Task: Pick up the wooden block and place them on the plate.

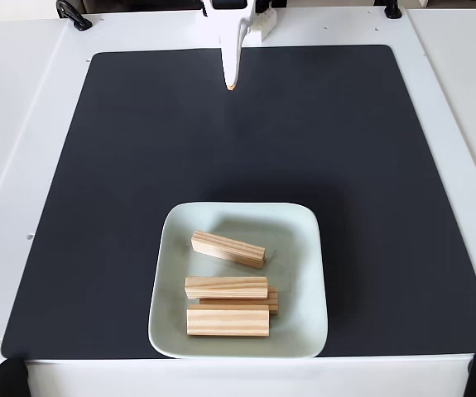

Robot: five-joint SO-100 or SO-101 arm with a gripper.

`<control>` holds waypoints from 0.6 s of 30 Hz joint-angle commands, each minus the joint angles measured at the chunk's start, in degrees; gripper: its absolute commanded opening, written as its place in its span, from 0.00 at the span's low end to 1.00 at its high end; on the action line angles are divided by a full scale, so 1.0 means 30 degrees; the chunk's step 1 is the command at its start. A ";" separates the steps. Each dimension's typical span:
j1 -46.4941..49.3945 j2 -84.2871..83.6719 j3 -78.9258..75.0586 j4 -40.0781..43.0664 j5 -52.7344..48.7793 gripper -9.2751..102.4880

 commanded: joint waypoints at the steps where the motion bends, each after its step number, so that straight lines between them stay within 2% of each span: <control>1: 0.0176 0.0117 0.0088 0.0088 0.0146 0.08; 18: -0.0029 0.0117 0.0088 0.0088 -0.0059 0.08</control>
